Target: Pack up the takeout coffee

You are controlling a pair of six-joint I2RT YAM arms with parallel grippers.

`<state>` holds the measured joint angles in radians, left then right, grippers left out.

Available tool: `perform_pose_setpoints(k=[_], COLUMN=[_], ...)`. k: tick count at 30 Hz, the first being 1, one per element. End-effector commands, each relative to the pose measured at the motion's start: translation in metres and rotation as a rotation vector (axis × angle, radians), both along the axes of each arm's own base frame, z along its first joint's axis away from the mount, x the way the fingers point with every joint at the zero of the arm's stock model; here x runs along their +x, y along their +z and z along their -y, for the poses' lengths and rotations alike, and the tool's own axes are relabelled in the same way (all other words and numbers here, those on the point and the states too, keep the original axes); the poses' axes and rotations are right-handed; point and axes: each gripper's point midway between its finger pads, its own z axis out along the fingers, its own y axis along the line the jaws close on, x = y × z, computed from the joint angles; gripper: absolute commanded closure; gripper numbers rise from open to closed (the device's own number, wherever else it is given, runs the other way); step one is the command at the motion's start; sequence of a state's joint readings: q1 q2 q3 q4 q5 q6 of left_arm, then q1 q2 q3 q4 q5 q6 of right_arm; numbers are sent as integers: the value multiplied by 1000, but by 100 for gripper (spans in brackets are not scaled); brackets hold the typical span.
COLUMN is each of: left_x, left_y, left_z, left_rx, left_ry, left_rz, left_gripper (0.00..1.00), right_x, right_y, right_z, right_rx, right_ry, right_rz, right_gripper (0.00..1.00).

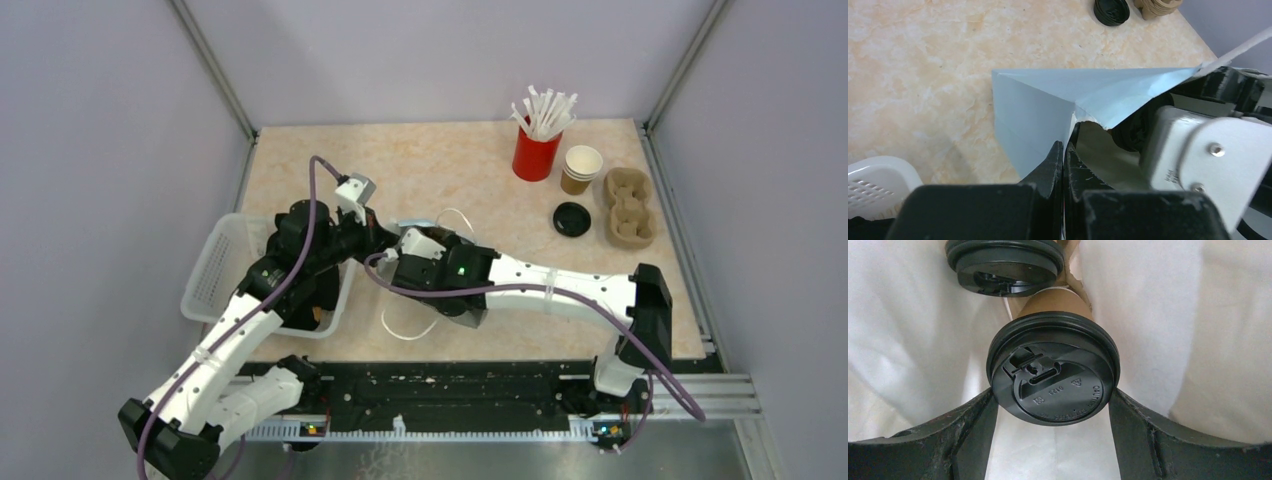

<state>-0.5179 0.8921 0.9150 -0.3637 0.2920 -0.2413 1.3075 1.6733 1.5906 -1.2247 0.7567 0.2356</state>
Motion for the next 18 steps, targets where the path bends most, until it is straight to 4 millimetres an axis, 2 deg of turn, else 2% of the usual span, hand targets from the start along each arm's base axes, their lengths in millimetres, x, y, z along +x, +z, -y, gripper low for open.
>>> perform_pose_setpoints(k=[1,8,18], left_x=[-1,-3,-6], left_y=[16,20,14], left_z=[6,7,8], left_rx=[-29,-31,-17], left_ry=[-47,-61,-76], left_rz=[85,93,94], left_gripper=[100,100,100], right_x=[14,17,18], right_y=[4,-8,-24], right_z=[-2,4,3], right_rx=[64,-2,-22], right_ry=[-1,9,23], right_rz=[11,-6,-51], right_gripper=[40,40,41])
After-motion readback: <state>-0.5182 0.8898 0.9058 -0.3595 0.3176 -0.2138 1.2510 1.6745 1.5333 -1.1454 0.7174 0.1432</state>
